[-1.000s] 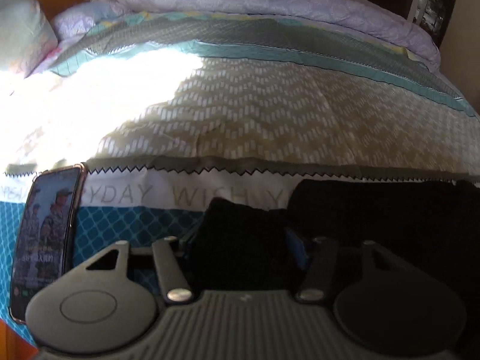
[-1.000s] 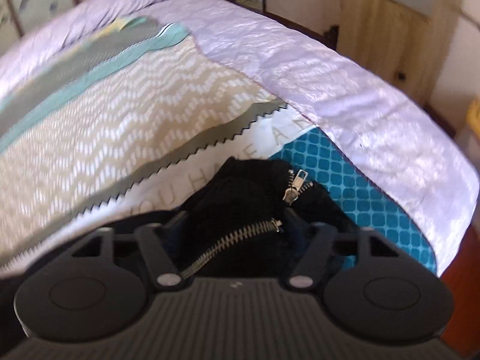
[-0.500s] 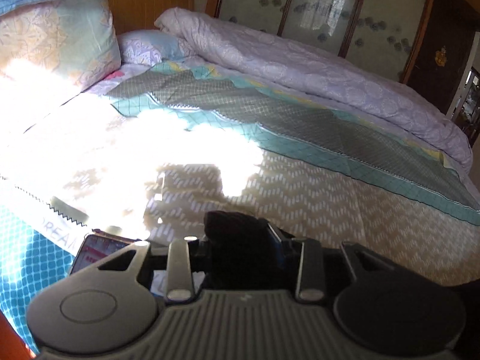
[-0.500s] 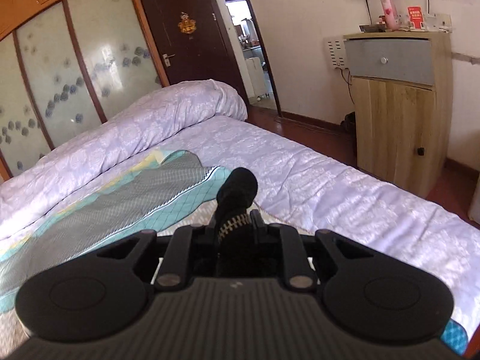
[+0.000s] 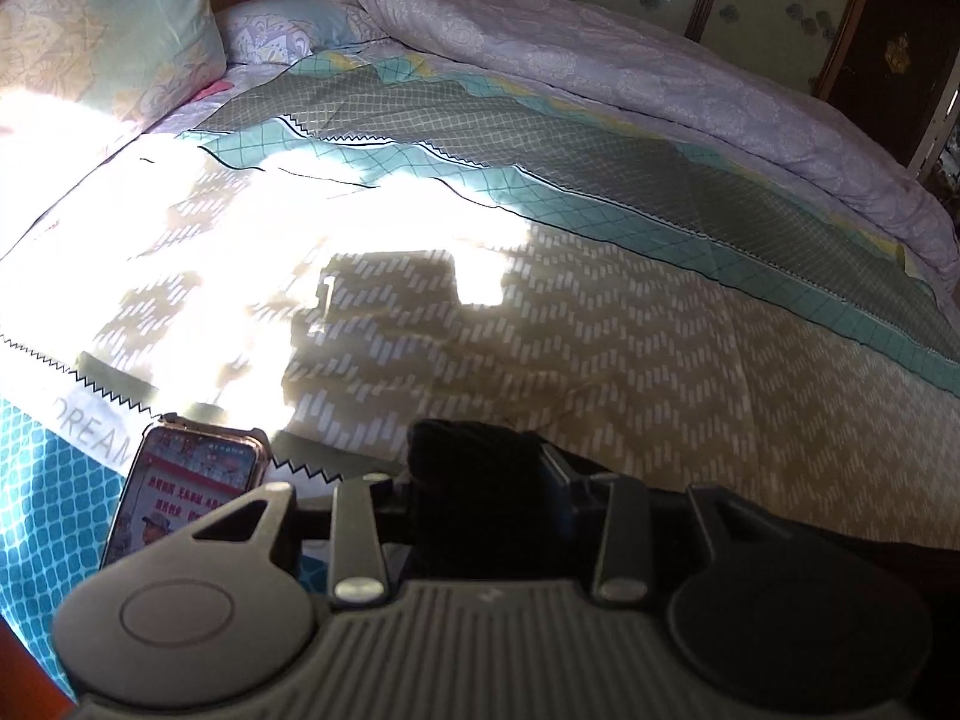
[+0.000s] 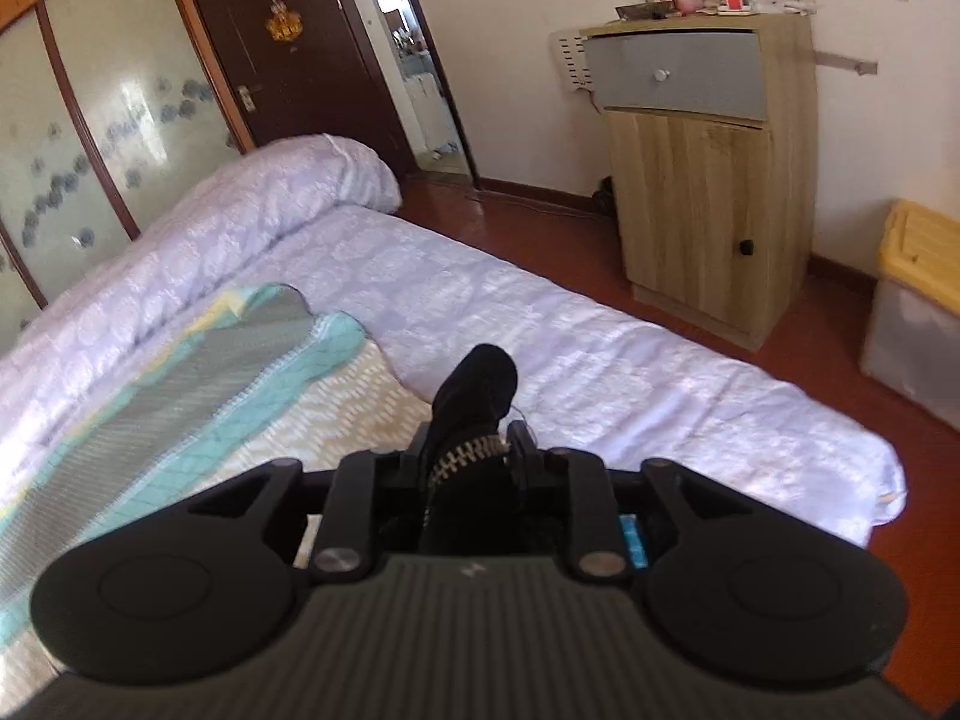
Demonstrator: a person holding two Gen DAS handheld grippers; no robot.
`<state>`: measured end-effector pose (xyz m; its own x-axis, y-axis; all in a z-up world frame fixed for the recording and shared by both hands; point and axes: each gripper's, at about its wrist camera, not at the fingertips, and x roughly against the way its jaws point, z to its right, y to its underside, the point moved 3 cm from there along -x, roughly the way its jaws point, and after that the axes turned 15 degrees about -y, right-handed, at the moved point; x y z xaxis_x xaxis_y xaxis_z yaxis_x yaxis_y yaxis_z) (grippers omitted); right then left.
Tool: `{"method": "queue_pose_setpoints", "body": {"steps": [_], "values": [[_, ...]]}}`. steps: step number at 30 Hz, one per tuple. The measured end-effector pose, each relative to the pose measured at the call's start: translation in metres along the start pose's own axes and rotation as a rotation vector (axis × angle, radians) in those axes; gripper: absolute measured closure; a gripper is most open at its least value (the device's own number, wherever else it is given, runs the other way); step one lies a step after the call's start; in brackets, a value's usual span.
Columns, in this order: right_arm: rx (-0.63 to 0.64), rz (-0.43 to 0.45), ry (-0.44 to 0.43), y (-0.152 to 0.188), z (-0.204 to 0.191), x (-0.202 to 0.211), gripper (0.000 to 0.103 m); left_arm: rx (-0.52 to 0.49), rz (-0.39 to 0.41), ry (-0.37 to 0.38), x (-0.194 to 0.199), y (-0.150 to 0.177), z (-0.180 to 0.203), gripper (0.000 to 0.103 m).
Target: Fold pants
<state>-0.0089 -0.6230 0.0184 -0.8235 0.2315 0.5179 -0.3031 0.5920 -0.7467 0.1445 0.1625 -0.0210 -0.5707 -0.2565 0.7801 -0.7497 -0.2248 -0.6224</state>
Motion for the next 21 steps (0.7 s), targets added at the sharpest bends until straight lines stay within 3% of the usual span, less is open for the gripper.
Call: {"method": "queue_pose_setpoints", "body": {"steps": [1, 3, 6, 8, 9, 10, 15, 21], "values": [[-0.001, -0.015, 0.038, 0.004, 0.009, -0.006, 0.065, -0.033, -0.011, -0.017, -0.006, 0.002, 0.006, 0.059], [0.004, -0.070, 0.125, 0.019, 0.031, -0.028, 0.040, -0.090, -0.029, -0.071, -0.017, 0.007, 0.015, 0.053], [-0.081, -0.098, 0.163, 0.045, 0.071, -0.040, 0.037, -0.087, -0.037, -0.073, -0.011, 0.010, 0.011, 0.047], [-0.269, -0.025, 0.033, 0.058, 0.092, -0.019, 0.036, -0.065, -0.012, -0.055, 0.002, 0.010, 0.000, 0.032], [-0.334, -0.003, -0.034, 0.065, 0.099, -0.009, 0.035, -0.059, -0.004, -0.056, 0.006, 0.011, -0.005, 0.019], [-0.372, 0.010, -0.077, 0.072, 0.102, 0.000, 0.034, -0.059, -0.007, -0.052, 0.007, 0.013, -0.010, 0.017], [-0.356, 0.005, -0.128, 0.109, 0.101, 0.026, 0.033, -0.015, -0.076, -0.062, 0.014, 0.030, -0.035, 0.017], [-0.458, 0.101, -0.224, 0.144, 0.102, 0.068, 0.034, 0.079, -0.031, -0.048, 0.067, 0.042, -0.082, 0.017]]}}
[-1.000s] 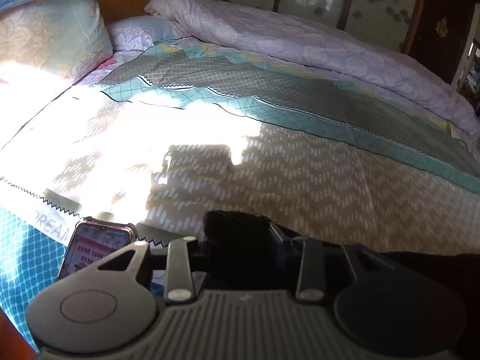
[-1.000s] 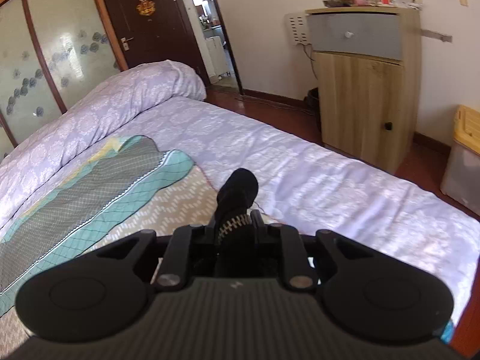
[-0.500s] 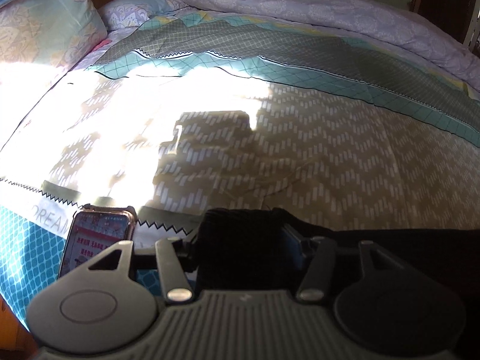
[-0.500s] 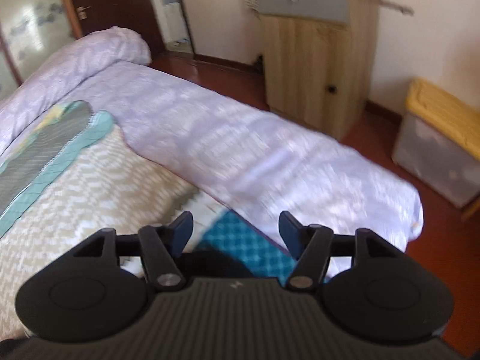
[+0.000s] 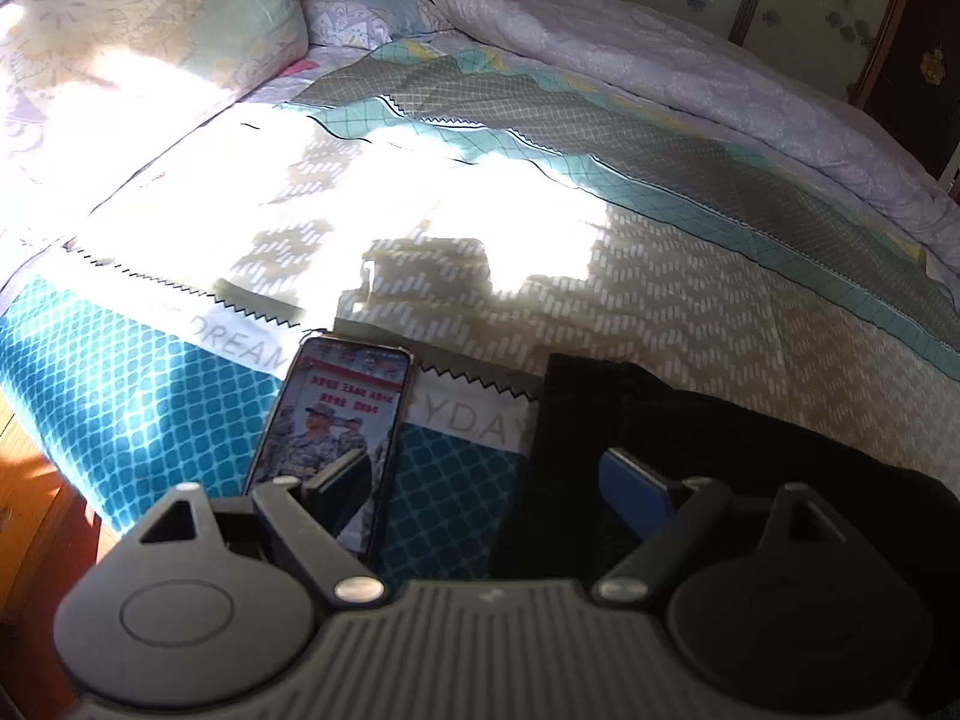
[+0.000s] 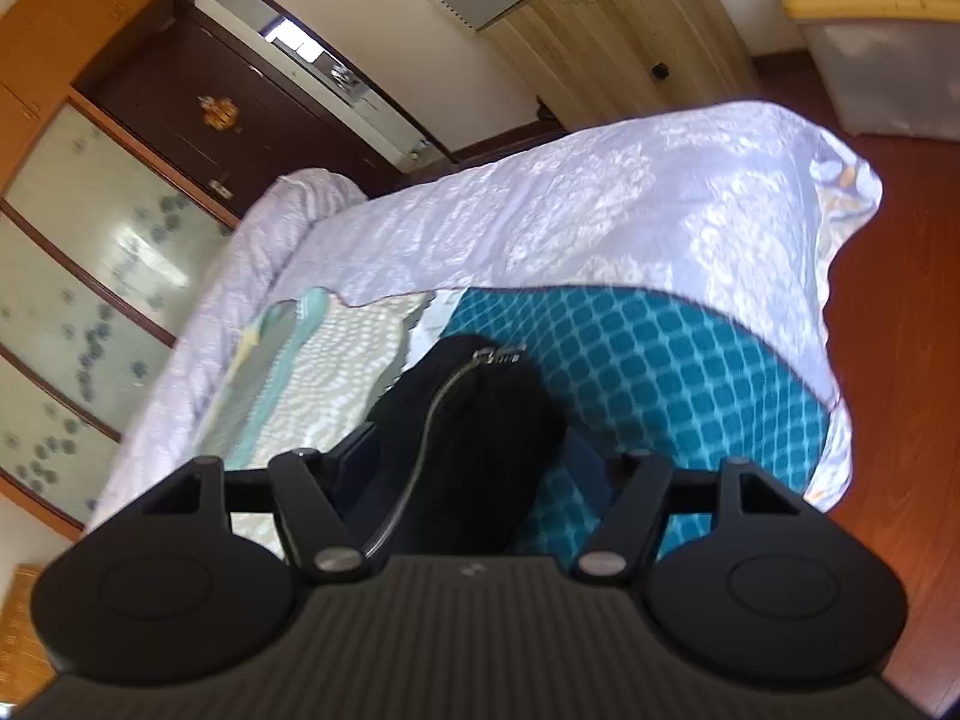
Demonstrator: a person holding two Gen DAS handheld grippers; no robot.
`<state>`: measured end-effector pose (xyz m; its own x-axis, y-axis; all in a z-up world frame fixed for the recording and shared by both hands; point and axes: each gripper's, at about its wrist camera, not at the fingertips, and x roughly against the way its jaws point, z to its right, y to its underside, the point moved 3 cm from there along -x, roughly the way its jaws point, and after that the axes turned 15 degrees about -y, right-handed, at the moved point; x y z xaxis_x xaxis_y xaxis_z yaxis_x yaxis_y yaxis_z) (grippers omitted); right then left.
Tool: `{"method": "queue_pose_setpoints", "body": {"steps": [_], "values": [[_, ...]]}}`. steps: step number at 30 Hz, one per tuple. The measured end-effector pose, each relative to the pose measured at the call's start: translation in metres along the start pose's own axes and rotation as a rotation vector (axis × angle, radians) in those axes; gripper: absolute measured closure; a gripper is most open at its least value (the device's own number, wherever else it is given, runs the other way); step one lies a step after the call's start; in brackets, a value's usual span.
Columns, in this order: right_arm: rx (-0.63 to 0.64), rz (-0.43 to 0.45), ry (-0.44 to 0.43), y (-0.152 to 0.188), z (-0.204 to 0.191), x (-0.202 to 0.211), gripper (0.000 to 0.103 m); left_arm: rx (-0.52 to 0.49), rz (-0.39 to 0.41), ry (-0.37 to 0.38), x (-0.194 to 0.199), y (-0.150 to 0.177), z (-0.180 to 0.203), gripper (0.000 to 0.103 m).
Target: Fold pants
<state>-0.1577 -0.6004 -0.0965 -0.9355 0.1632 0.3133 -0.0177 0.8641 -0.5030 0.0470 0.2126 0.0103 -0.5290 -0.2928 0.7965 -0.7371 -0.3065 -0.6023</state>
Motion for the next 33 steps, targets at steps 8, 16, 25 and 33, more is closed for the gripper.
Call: {"method": "queue_pose_setpoints", "body": {"steps": [8, 16, 25, 33], "values": [[-0.070, -0.090, -0.080, 0.036, 0.002, -0.007, 0.037, 0.156, -0.089, 0.141, 0.026, 0.047, -0.037, 0.017], [-0.130, -0.025, -0.193, 0.021, -0.004, -0.033, 0.040, 0.252, -0.201, 0.283, 0.023, 0.098, -0.023, 0.016], [-0.159, -0.028, -0.162, 0.030, 0.007, -0.008, 0.038, 0.251, -0.305, 0.394, -0.021, 0.096, 0.035, 0.009], [-0.185, -0.074, -0.120, 0.030, 0.005, -0.044, 0.092, 0.272, -0.312, 0.415, -0.052, 0.067, 0.071, 0.085]]}}
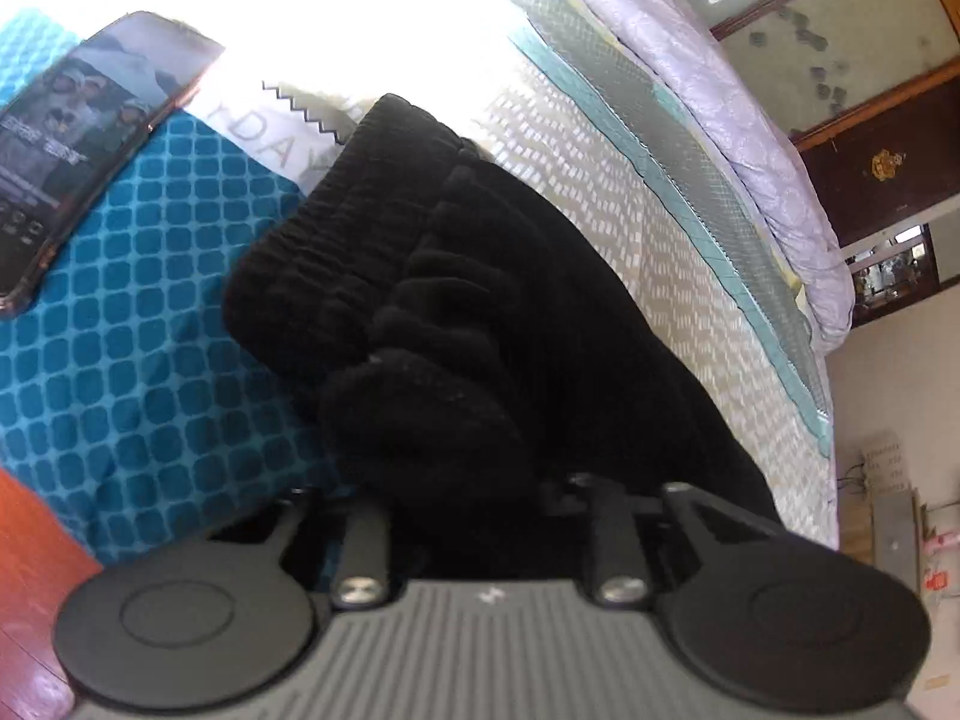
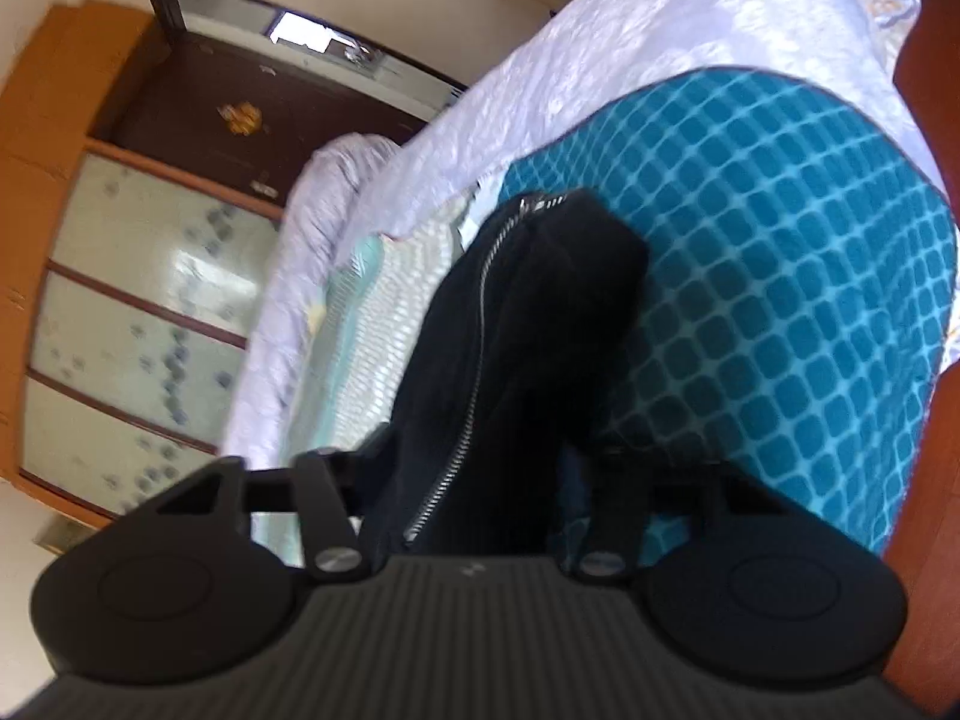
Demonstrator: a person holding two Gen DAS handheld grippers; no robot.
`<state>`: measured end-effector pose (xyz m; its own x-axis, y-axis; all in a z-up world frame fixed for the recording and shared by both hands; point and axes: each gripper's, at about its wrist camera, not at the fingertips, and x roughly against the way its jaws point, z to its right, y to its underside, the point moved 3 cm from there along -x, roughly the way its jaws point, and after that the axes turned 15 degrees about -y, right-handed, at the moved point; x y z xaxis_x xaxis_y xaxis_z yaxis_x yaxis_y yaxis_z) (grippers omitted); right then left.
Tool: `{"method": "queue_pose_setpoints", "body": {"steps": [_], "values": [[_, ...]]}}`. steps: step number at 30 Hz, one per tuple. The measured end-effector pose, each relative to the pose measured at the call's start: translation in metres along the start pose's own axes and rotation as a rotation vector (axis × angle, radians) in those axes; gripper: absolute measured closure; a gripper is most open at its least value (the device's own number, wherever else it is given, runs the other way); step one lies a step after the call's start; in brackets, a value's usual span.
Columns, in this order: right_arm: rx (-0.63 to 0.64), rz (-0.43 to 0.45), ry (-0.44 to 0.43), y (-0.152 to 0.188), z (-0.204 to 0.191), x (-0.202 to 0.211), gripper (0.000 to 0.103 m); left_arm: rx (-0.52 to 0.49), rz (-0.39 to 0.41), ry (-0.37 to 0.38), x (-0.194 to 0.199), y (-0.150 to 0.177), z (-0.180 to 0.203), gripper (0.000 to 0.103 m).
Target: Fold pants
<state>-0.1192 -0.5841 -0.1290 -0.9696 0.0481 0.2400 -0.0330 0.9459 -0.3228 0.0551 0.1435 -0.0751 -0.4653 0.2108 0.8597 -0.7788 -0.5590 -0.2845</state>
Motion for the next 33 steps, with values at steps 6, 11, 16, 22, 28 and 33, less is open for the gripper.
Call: {"method": "queue_pose_setpoints", "body": {"steps": [6, 11, 16, 22, 28, 33], "values": [[0.014, -0.020, -0.057, -0.014, -0.032, -0.014, 0.091, -0.028, 0.117, 0.137, 0.055, -0.032, 0.025, 0.090], [0.079, -0.029, -0.129, -0.039, -0.093, -0.045, 0.091, -0.088, 0.213, 0.199, 0.100, -0.090, 0.069, 0.090], [0.145, 0.007, -0.248, -0.066, -0.163, -0.077, 0.091, -0.163, 0.390, 0.272, 0.156, -0.130, 0.113, 0.090], [0.173, 0.012, -0.267, -0.064, -0.170, -0.097, 0.091, -0.138, 0.349, 0.193, 0.119, -0.124, 0.097, 0.090], [0.154, -0.096, 0.114, -0.011, -0.052, -0.119, 0.090, -0.124, 0.026, -0.081, -0.030, -0.071, 0.027, 0.087], [0.029, -0.056, 0.114, 0.006, -0.007, -0.092, 0.063, -0.216, 0.098, -0.113, -0.021, -0.051, 0.039, 0.069]]}}
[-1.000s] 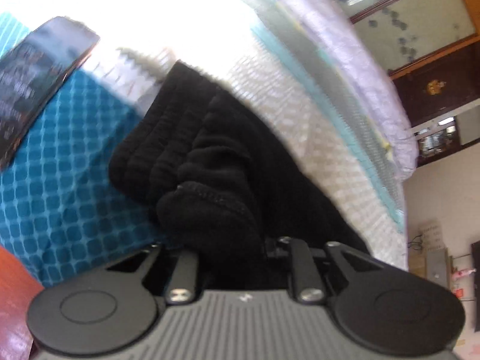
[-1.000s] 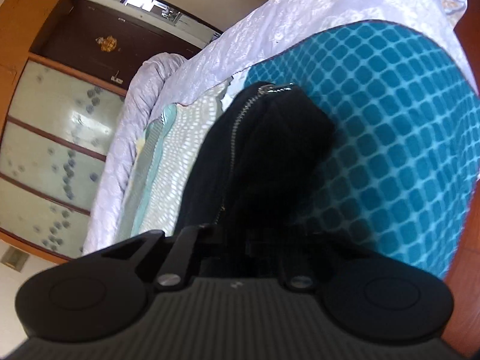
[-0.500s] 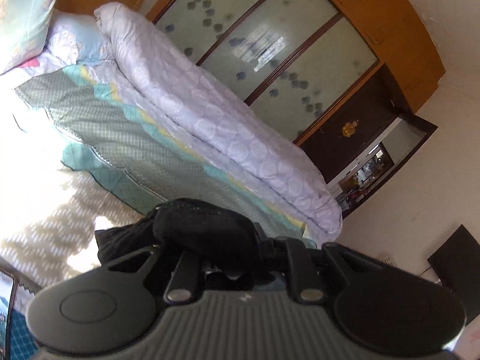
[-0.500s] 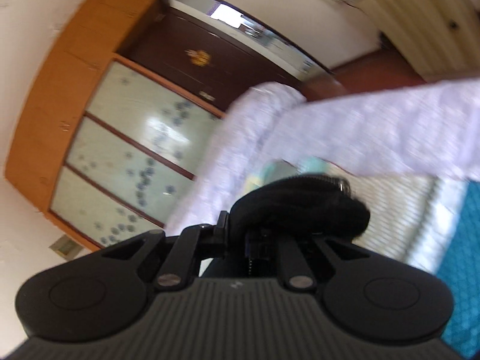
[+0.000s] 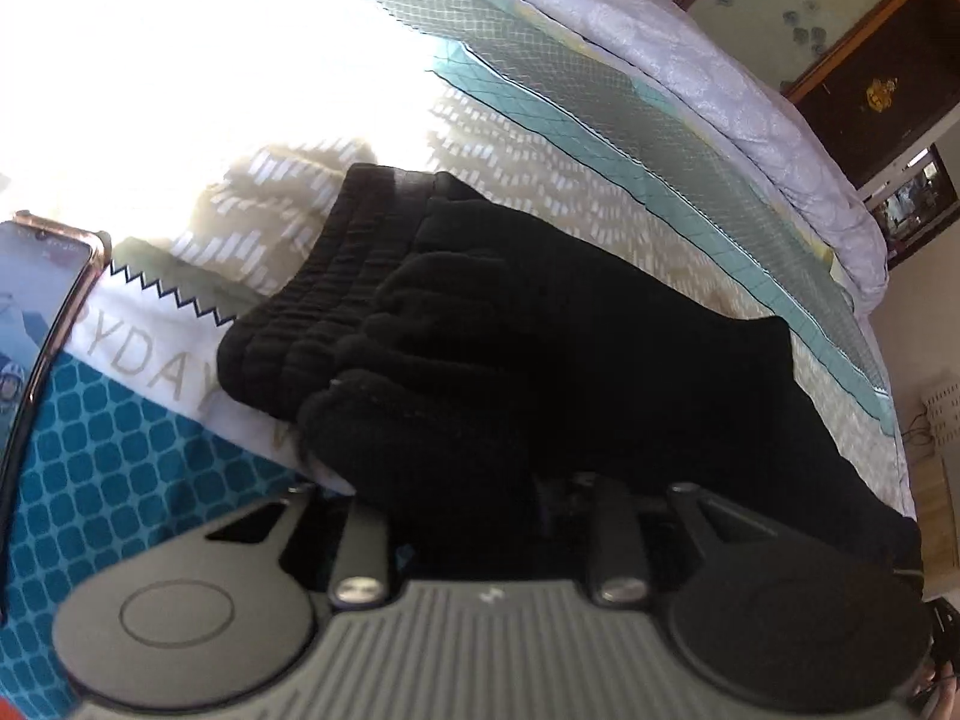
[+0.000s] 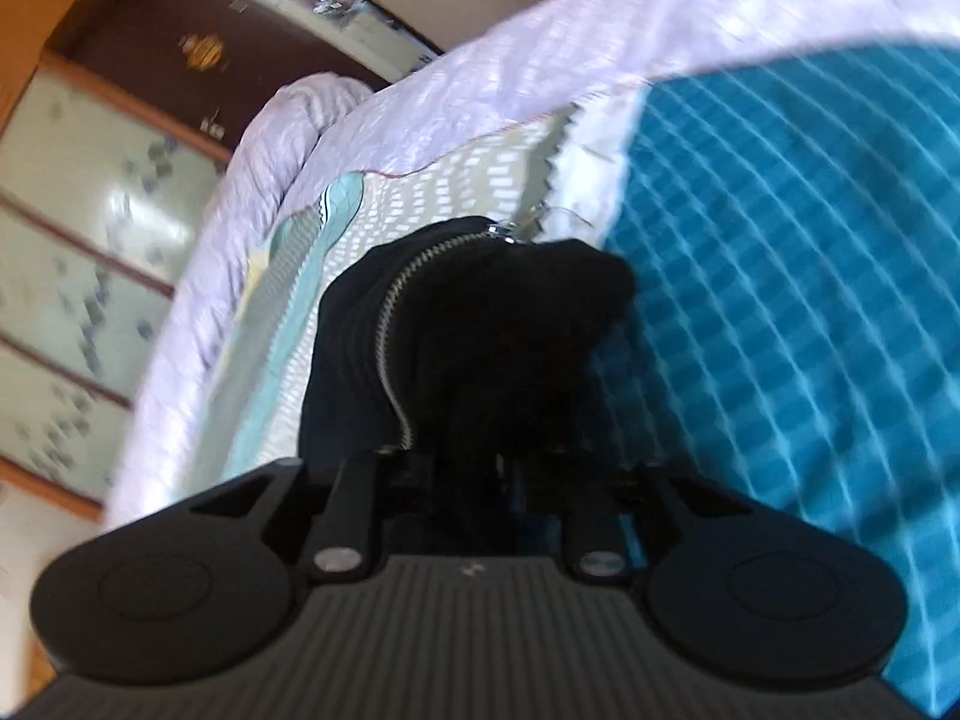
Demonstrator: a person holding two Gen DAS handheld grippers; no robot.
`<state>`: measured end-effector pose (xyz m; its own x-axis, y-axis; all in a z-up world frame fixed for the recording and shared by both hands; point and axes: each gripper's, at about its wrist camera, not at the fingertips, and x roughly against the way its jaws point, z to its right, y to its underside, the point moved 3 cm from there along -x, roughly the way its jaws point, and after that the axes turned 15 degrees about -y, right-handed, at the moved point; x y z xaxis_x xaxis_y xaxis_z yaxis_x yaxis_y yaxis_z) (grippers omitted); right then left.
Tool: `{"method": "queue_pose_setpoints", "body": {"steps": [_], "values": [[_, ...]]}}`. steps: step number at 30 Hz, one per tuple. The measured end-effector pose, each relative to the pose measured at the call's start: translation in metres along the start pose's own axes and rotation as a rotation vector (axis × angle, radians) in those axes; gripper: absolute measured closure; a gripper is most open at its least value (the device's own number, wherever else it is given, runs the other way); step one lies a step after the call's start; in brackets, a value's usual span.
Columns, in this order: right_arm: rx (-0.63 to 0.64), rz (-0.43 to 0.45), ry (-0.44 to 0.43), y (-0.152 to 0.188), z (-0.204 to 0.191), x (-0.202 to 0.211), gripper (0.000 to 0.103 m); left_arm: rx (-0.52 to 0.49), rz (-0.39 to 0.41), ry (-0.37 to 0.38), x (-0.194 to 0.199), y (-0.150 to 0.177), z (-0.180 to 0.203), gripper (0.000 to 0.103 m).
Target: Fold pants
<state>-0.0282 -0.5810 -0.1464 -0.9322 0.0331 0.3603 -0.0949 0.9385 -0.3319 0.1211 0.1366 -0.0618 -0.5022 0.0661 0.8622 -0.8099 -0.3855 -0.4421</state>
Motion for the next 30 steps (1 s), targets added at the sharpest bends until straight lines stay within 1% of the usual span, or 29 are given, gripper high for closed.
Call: {"method": "queue_pose_setpoints", "body": {"steps": [1, 2, 4, 6, 8, 9, 10, 11, 12, 13, 14, 16, 17, 18, 19, 21, 22, 23, 24, 25, 26, 27, 28, 29, 30], "values": [[-0.015, 0.000, -0.018, -0.001, 0.000, 0.008, 0.058, -0.002, 0.007, 0.005, 0.006, 0.001, 0.000, 0.063], [-0.016, 0.004, -0.033, -0.003, 0.001, 0.016, 0.054, -0.010, 0.017, 0.007, 0.014, 0.001, 0.000, 0.061], [0.008, 0.009, -0.032, -0.003, -0.004, 0.034, 0.052, -0.027, 0.051, -0.001, 0.032, 0.005, -0.005, 0.053], [0.021, 0.003, -0.047, -0.002, -0.004, 0.051, 0.052, -0.018, 0.083, 0.022, 0.052, 0.011, -0.017, 0.052], [0.014, -0.009, -0.079, 0.005, -0.003, 0.068, 0.052, 0.021, 0.107, 0.062, 0.068, 0.015, -0.032, 0.049], [0.011, -0.019, -0.091, 0.010, -0.003, 0.075, 0.052, 0.048, 0.122, 0.071, 0.074, 0.010, -0.039, 0.045], [0.008, -0.034, -0.100, 0.015, -0.007, 0.076, 0.052, 0.069, 0.141, 0.065, 0.078, 0.006, -0.047, 0.039], [0.005, -0.053, -0.106, 0.022, -0.006, 0.079, 0.052, 0.097, 0.161, 0.045, 0.079, -0.003, -0.052, 0.036], [-0.001, -0.067, -0.105, 0.029, -0.009, 0.078, 0.052, 0.128, 0.162, 0.022, 0.076, -0.010, -0.059, 0.028], [-0.012, -0.079, -0.102, 0.038, -0.010, 0.078, 0.052, 0.158, 0.146, 0.017, 0.071, -0.016, -0.065, 0.022], [-0.027, -0.091, -0.102, 0.047, -0.009, 0.080, 0.052, 0.188, 0.105, 0.033, 0.061, -0.021, -0.070, 0.022], [-0.043, -0.099, -0.102, 0.062, -0.007, 0.083, 0.054, 0.266, -0.011, 0.070, 0.038, -0.021, -0.076, 0.022], [-0.039, -0.097, -0.105, 0.068, -0.009, 0.084, 0.054, 0.288, -0.038, 0.102, 0.031, -0.018, -0.074, 0.022], [-0.030, -0.096, -0.106, 0.071, -0.012, 0.086, 0.054, 0.302, -0.054, 0.134, 0.025, -0.015, -0.072, 0.018], [-0.020, -0.099, -0.106, 0.074, -0.017, 0.087, 0.054, 0.321, -0.072, 0.162, 0.017, -0.013, -0.070, 0.012], [-0.001, -0.114, -0.096, 0.082, -0.022, 0.084, 0.054, 0.384, -0.115, 0.223, -0.005, -0.011, -0.062, 0.007], [0.005, -0.125, -0.087, 0.084, -0.024, 0.081, 0.054, 0.417, -0.115, 0.252, -0.015, -0.013, -0.059, 0.007], [0.012, -0.132, -0.076, 0.086, -0.025, 0.078, 0.054, 0.437, -0.080, 0.256, -0.020, -0.017, -0.057, 0.007], [0.018, -0.134, -0.065, 0.088, -0.028, 0.075, 0.053, 0.443, -0.031, 0.243, -0.023, -0.023, -0.056, 0.020], [0.023, -0.134, -0.059, 0.090, -0.029, 0.074, 0.053, 0.435, 0.006, 0.195, -0.025, -0.028, -0.056, 0.054], [0.027, -0.137, -0.056, 0.091, -0.031, 0.073, 0.053, 0.423, 0.027, 0.158, -0.027, -0.033, -0.056, 0.064], [0.031, -0.140, -0.051, 0.094, -0.033, 0.073, 0.053, 0.422, 0.047, 0.149, -0.025, -0.034, -0.057, 0.074], [0.033, -0.145, -0.046, 0.095, -0.035, 0.072, 0.053, 0.411, 0.087, 0.134, -0.015, -0.035, -0.055, 0.079], [0.037, -0.148, -0.044, 0.095, -0.035, 0.072, 0.053, 0.344, 0.179, 0.085, 0.005, -0.034, -0.046, 0.079], [0.039, -0.149, -0.045, 0.096, -0.035, 0.071, 0.053, 0.218, 0.306, 0.021, 0.031, -0.030, -0.029, 0.079]]}}
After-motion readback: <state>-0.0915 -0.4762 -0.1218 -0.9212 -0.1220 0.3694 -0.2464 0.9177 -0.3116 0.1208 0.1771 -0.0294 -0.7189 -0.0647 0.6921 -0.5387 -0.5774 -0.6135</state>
